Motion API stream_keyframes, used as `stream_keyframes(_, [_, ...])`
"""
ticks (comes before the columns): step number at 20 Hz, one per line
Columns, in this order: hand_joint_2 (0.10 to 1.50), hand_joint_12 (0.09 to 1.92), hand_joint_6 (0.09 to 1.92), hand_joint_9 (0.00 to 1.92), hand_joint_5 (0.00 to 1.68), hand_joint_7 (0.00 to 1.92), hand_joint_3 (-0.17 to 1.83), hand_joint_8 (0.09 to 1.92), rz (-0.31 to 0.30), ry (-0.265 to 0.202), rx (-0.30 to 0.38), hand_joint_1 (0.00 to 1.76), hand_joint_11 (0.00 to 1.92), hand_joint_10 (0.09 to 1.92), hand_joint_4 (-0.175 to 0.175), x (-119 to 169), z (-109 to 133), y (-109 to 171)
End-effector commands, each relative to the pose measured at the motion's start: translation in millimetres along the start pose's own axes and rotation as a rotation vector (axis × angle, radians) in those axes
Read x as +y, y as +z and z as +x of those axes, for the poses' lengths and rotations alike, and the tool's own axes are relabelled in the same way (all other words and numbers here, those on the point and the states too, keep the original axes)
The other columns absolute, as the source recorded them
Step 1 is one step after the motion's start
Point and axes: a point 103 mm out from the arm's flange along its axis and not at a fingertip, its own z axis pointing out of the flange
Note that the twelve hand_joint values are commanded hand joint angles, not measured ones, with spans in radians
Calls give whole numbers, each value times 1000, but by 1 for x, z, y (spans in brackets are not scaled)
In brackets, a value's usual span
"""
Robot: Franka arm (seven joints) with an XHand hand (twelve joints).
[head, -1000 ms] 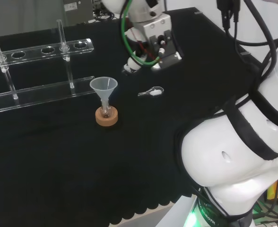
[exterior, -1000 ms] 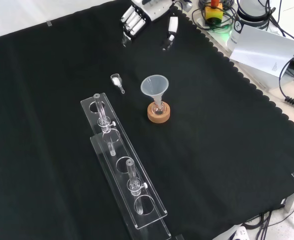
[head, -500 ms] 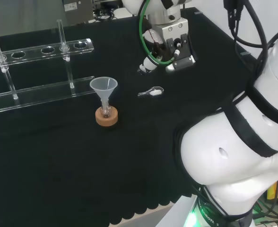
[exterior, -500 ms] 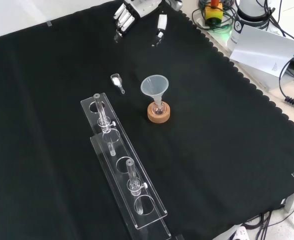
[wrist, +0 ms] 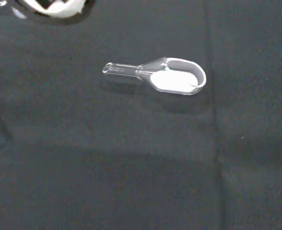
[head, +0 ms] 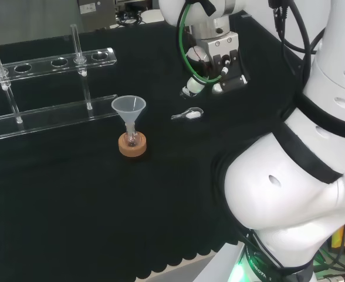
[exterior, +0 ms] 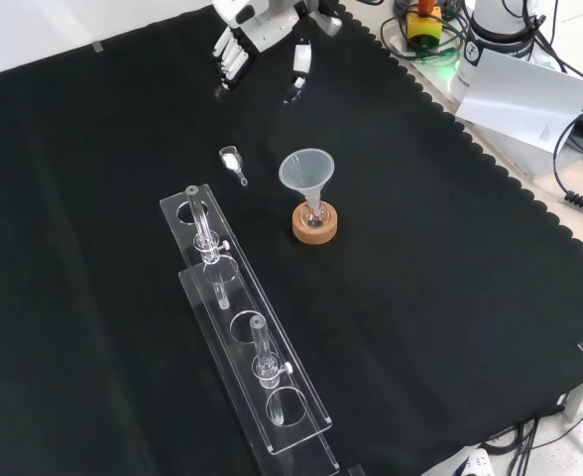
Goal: Pick up the weighing funnel.
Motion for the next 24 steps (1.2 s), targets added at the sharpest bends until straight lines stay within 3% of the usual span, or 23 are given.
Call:
stream_keyframes(1, [691, 1284, 87, 618, 490, 467, 476, 656, 21, 0, 17, 789, 427, 555, -57, 56, -25, 29])
stream_keyframes(11, [682, 1291, 87, 643, 529, 490, 477, 678, 59, -9, 43, 826, 419, 566, -52, 90, -26, 61])
stream_keyframes(24, [672, 1284, 87, 627, 551, 476, 484, 669, 68, -16, 40, 848, 431, 548, -48, 95, -29, 90])
